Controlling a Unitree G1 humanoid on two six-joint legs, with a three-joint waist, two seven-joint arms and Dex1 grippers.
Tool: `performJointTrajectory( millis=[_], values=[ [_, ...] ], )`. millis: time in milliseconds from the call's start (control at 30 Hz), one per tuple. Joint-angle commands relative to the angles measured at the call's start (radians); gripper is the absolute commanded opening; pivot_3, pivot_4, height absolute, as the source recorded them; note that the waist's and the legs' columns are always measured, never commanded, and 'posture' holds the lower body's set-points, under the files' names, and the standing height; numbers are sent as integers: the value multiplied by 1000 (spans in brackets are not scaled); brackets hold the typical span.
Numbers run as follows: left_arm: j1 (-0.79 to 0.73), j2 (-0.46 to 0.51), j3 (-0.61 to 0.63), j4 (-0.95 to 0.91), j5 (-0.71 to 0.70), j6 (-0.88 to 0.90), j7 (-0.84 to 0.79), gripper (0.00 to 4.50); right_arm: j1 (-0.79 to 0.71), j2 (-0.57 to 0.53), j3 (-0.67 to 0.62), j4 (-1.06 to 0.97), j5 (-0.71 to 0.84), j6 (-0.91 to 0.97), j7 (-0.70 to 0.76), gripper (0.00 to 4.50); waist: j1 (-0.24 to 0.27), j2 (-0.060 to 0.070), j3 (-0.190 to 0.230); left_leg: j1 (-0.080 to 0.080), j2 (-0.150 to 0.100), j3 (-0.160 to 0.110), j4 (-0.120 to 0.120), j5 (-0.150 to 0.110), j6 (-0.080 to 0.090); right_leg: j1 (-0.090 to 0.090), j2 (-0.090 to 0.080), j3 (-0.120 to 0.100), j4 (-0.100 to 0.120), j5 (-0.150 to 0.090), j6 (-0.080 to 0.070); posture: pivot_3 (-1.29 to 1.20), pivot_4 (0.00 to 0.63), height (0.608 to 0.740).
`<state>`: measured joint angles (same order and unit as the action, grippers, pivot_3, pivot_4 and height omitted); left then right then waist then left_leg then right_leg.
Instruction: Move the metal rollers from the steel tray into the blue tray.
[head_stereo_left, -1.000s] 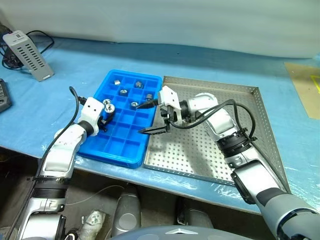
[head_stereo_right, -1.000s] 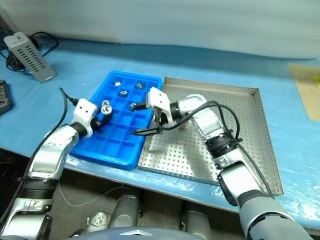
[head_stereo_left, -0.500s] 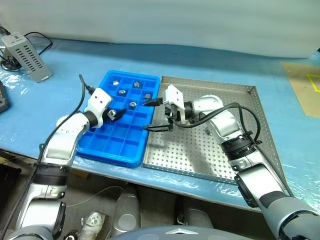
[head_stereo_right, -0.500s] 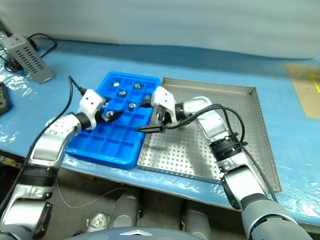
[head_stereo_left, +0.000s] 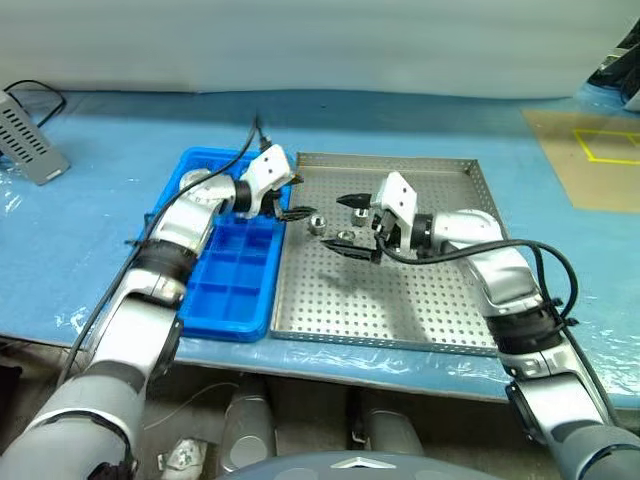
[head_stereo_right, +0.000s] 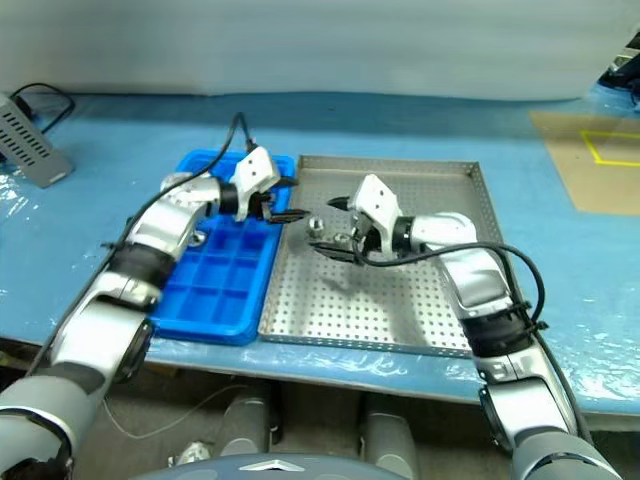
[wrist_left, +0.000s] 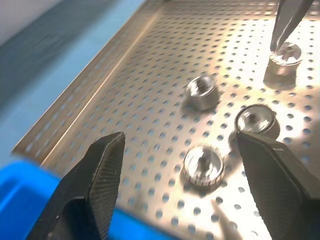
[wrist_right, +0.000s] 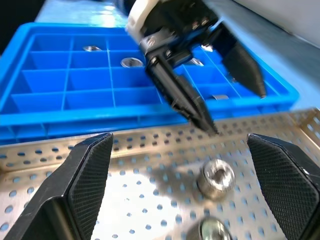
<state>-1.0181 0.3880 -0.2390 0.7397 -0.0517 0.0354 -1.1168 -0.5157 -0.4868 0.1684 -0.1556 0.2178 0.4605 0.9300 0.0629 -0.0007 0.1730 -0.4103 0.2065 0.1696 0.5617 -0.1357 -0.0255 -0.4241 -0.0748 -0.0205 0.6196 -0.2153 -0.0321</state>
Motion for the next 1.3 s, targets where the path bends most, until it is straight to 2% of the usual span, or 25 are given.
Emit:
performJointTrajectory(
  millis=[33,200,333,433,533,800,1300],
  values=[
    [-107,-2,-25,154,33,-80,-140,3741,31,-13,-55,-118,38,57,-54,4500,-19,0,0,0,0,0,0,0,0,0,0,0,0,0,0,-326,150,740],
    [-231,-11,-109,386,179,-228,-200,3741,87,-30,-86,-188,43,102,-113,4500,-40,0,0,1,0,2,0,-2,3,0,0,2,-1,0,0,-397,150,740],
    [-286,-29,-171,492,304,-317,-111,3741,129,-31,-93,-236,45,125,-150,4500,-48,0,0,1,0,2,0,-2,3,1,0,2,-2,0,0,-432,150,740],
    [-296,-55,-172,533,341,-338,-70,3741,153,-29,-93,-263,44,135,-175,4500,-49,0,0,1,0,2,0,-3,5,1,0,2,-2,0,0,-449,150,740],
    [-291,-77,-172,558,383,-354,22,3741,173,-29,-96,-278,45,140,-194,4500,-50,0,0,1,0,3,1,-4,7,2,0,2,-2,0,0,-460,150,740],
    [-261,-112,-162,583,423,-333,102,3741,194,-46,-93,-289,41,137,-212,4500,-52,0,0,2,0,3,1,-4,8,2,0,2,-2,0,0,-467,150,740],
    [-194,-146,-162,593,468,-284,142,3741,208,-60,-73,-290,22,123,-238,4500,-59,0,0,8,0,4,1,-6,10,11,-1,2,-7,0,0,-473,150,740]
  ],
)
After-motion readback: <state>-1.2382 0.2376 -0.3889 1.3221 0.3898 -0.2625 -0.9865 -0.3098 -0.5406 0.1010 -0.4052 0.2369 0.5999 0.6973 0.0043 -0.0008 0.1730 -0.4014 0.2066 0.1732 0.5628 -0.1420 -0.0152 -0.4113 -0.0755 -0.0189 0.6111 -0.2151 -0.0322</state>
